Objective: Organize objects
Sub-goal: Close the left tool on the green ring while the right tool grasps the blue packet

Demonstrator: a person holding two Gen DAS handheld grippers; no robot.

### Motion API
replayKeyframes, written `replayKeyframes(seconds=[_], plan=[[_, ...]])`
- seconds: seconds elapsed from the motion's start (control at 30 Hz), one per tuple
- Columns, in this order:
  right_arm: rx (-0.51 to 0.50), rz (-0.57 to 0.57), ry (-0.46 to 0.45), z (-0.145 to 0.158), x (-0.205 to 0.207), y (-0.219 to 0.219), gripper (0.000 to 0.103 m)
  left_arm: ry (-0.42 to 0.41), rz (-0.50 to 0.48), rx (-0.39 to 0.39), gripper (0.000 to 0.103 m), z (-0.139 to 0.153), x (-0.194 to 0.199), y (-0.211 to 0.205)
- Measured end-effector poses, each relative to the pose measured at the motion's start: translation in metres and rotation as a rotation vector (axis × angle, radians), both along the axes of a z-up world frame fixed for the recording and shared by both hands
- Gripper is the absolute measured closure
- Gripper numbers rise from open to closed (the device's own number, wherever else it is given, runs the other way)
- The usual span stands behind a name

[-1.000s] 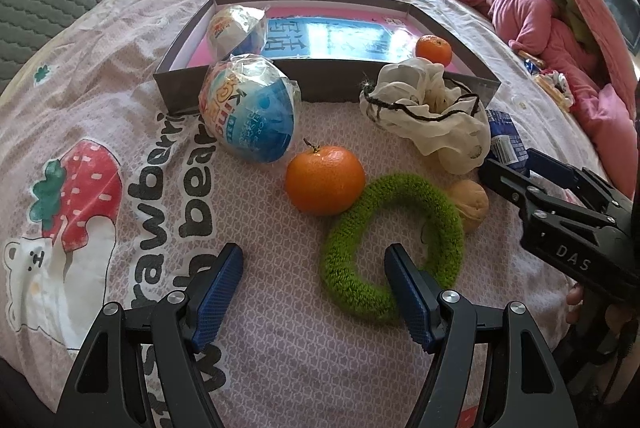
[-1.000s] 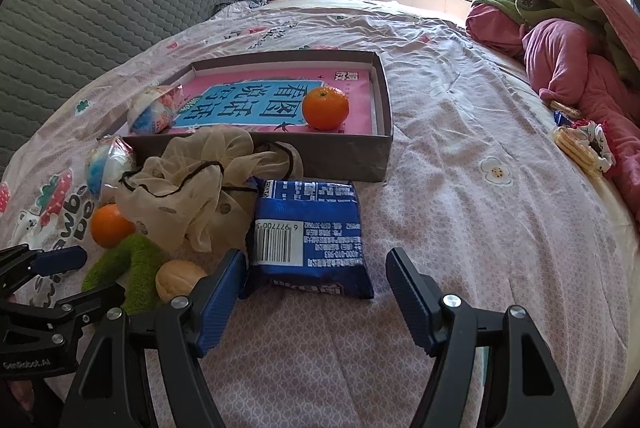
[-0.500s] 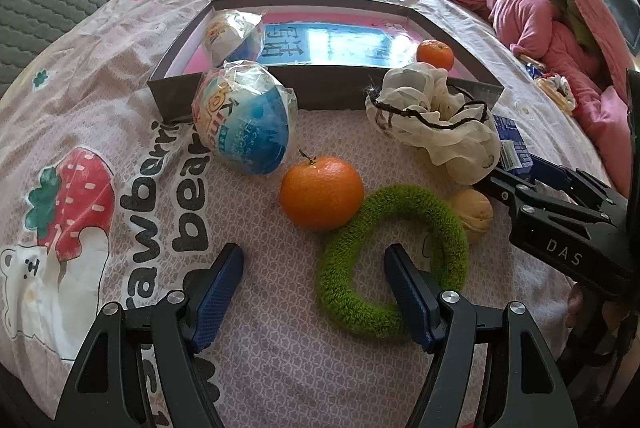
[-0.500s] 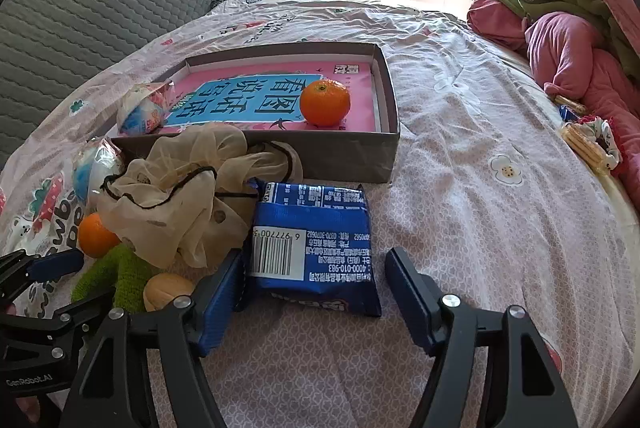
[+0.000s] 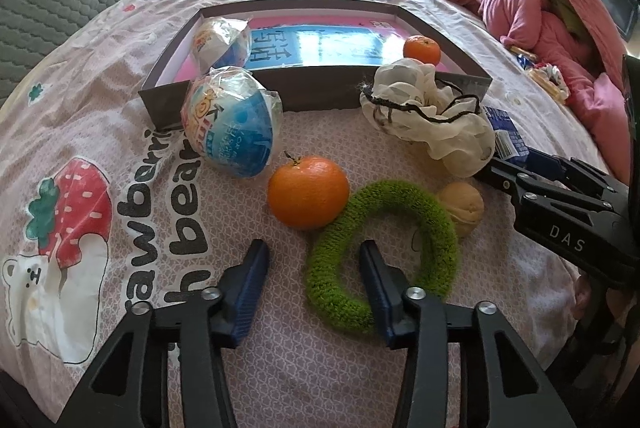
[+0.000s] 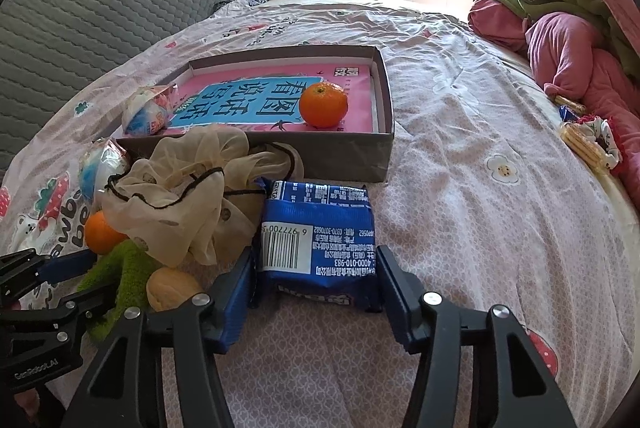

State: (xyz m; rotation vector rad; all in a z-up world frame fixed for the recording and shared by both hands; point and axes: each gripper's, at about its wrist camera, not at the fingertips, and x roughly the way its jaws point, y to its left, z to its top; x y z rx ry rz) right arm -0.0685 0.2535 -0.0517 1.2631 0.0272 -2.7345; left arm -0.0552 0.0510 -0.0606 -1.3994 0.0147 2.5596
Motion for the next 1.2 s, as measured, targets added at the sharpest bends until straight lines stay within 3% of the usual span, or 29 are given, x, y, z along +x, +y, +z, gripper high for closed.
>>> replayKeyframes(seconds=[0.17,0.23,0.57,0.93,1.2], plan=[[-0.007,-0.002,0.01,0.003,0.003,0.002,0.046,-0.002,-0.01,0.036,0.08,0.002,0.002,-0.003],[-0.015,-0.005,0.016,0.005,0.004,0.004,0.046,-0.007,-0.018,0.053,0.083,0.003,0.002,-0.003],[-0.056,-0.034,0.043,0.014,0.009,0.013,0.046,0.013,-0.024,0.119,0.09,0.012,0.005,-0.011],[-0.072,-0.026,0.106,0.026,0.015,0.014,0.046,0.155,-0.021,0.139,0.09,0.043,0.017,-0.015],[-0.064,-0.025,0.15,0.034,0.019,0.012,0.046,0.193,0.009,0.147,0.09,0.054,0.018,-0.023]])
